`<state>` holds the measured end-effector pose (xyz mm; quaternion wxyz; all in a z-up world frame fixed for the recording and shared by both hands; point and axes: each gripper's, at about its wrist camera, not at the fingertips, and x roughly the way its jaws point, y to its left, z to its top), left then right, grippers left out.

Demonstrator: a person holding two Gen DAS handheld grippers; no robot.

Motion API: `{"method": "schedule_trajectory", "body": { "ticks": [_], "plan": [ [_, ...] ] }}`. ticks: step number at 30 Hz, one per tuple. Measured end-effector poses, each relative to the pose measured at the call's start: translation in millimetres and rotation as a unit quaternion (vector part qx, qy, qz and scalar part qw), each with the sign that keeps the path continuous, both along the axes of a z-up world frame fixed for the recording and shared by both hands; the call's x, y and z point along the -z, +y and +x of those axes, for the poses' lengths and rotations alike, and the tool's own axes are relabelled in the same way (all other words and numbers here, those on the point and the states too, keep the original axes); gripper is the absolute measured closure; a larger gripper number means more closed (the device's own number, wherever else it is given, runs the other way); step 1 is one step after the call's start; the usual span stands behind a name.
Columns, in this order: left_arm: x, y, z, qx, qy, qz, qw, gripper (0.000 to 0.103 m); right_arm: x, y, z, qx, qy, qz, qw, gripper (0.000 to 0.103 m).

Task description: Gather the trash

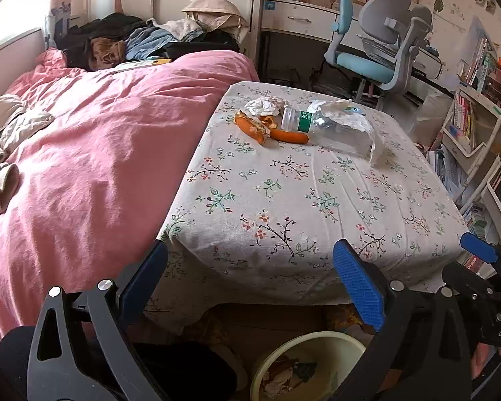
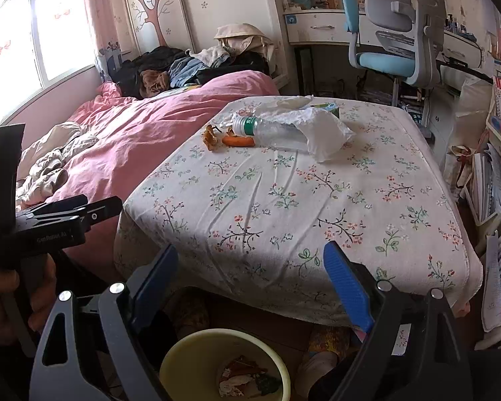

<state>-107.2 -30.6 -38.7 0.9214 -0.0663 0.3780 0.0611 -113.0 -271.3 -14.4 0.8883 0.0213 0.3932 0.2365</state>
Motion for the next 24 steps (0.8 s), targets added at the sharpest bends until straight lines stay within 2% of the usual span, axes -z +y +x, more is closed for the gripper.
{"method": "schedule_trajectory", "body": {
  "ticks": [24],
  "plan": [
    [0.6,2.5,0.3,-0.001,0.002,-0.003,1.0000,0.007,1.1,5.7,0.1,-0.002,0.002,-0.004,1.000,0.018]
  ]
}}
